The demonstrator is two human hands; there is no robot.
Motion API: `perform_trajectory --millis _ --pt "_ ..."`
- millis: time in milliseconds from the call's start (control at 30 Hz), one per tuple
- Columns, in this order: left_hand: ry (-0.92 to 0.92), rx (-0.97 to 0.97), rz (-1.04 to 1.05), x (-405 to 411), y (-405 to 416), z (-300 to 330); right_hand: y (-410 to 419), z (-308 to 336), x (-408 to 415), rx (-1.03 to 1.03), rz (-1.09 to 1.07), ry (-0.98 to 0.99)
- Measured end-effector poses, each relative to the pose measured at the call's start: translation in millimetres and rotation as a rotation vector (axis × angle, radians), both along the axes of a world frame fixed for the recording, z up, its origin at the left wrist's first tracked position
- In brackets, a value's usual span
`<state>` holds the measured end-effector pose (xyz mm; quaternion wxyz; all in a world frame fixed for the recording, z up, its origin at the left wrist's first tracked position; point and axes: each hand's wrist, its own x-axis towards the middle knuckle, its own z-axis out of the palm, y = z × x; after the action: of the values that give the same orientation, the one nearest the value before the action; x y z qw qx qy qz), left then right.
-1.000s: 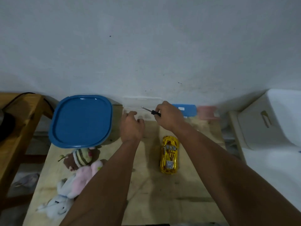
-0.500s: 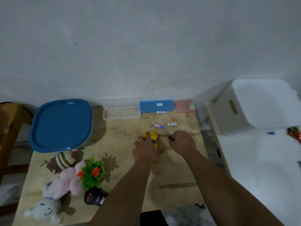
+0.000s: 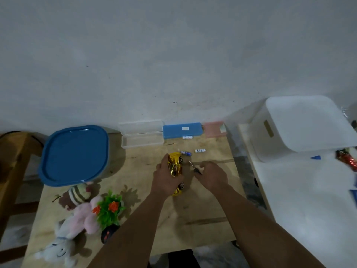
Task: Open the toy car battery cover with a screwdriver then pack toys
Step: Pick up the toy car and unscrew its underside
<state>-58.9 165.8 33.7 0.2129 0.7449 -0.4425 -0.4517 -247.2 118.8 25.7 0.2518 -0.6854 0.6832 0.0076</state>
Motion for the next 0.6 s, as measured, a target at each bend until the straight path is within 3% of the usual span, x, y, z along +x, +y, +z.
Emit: perform_trajectory --millis 167,333,467,600 --pt "0.407 -0.023 0.203 27.2 7.8 42.9 5.0 52.6 9.8 -0.063 -0.003 -0.121" --pt "0.853 0.022 0.434 48.3 31.3 85.4 23.0 119.1 37.2 -0.139 0.052 -0.495" --pt "1.008 -0.007 0.473 62.5 49.4 98.6 41.7 156.4 69.7 -0.161 0.159 -0.658" --pt "1.026 -0.109 0.443 75.4 59.2 114.3 59.9 174.9 99.2 -0.180 0.285 -0.636"
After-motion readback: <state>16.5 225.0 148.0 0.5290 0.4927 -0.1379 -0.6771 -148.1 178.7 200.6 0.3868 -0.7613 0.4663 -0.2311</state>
